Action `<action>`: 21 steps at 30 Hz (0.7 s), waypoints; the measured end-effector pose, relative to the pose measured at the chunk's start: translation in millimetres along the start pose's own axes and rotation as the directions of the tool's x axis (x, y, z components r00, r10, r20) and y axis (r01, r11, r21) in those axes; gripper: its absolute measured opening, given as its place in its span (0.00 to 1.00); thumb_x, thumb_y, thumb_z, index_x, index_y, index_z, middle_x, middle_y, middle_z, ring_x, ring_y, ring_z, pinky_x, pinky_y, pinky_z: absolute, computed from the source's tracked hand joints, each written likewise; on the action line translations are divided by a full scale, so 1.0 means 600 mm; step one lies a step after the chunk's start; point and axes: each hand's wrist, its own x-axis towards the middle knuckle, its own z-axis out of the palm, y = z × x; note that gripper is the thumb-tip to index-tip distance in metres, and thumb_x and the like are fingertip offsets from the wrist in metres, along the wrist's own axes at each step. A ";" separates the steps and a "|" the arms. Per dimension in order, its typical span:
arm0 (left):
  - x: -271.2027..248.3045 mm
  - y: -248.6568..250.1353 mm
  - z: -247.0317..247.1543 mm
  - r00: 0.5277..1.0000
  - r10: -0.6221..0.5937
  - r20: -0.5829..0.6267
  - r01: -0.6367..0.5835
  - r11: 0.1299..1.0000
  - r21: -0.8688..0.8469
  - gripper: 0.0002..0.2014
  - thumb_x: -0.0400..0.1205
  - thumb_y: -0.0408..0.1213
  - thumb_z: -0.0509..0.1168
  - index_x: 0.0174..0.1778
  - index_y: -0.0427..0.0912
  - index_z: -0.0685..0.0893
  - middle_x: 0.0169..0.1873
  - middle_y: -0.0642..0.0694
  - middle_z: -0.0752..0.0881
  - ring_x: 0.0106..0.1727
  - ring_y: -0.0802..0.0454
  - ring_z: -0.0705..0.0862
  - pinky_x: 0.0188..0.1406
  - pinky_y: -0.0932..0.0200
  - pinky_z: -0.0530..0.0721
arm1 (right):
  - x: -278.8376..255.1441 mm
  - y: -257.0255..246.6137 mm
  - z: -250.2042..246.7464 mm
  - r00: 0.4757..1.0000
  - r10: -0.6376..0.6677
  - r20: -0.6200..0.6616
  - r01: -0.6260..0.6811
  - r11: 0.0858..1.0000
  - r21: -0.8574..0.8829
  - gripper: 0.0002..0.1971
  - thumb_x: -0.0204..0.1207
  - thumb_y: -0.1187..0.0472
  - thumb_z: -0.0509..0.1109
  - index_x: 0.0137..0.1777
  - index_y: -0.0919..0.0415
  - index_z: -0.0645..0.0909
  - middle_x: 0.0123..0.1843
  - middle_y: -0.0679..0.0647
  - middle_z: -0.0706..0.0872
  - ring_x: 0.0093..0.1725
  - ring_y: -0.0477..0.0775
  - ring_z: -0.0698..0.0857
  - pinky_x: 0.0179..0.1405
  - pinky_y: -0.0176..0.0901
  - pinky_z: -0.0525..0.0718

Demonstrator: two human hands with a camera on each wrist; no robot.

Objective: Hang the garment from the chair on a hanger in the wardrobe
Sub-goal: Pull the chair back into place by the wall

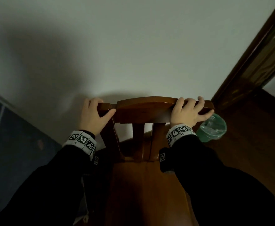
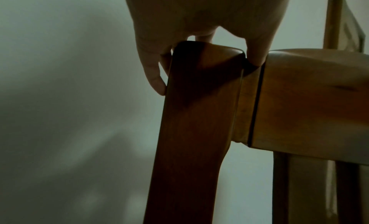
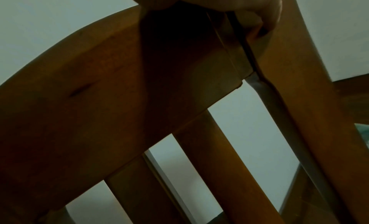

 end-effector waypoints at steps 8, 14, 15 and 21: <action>-0.066 -0.090 -0.115 0.970 -0.196 -0.145 0.208 0.976 0.068 0.23 0.72 0.54 0.68 0.57 0.44 0.76 0.57 0.42 0.72 0.53 0.51 0.71 0.55 0.56 0.72 | -0.078 -0.093 0.075 0.846 -0.443 0.296 0.495 0.860 -0.128 0.26 0.76 0.52 0.41 0.59 0.56 0.79 0.63 0.56 0.82 0.79 0.64 0.62 0.71 0.82 0.42; -0.076 -0.157 -0.154 0.928 -0.277 -0.251 0.303 0.950 0.071 0.24 0.72 0.54 0.67 0.58 0.43 0.77 0.57 0.39 0.75 0.61 0.40 0.74 0.62 0.50 0.73 | -0.118 -0.177 0.127 0.877 -0.257 0.407 0.324 0.940 -0.105 0.24 0.76 0.39 0.49 0.63 0.47 0.77 0.81 0.47 0.61 0.81 0.72 0.45 0.74 0.75 0.49; -0.072 -0.167 -0.155 0.924 -0.284 -0.257 0.311 0.948 0.068 0.24 0.73 0.54 0.67 0.58 0.43 0.77 0.57 0.39 0.75 0.61 0.40 0.74 0.62 0.50 0.73 | -0.120 -0.186 0.136 0.862 -0.260 0.434 0.343 0.931 -0.123 0.25 0.76 0.39 0.47 0.65 0.46 0.76 0.82 0.46 0.60 0.81 0.71 0.44 0.74 0.77 0.46; -0.007 -0.214 -0.140 0.915 -0.307 -0.260 0.325 0.945 0.028 0.24 0.72 0.54 0.67 0.58 0.42 0.76 0.58 0.37 0.74 0.62 0.37 0.73 0.64 0.47 0.72 | -0.096 -0.214 0.197 0.785 -0.362 0.503 0.542 0.794 -0.275 0.29 0.76 0.40 0.41 0.70 0.46 0.72 0.81 0.49 0.62 0.83 0.61 0.45 0.74 0.77 0.37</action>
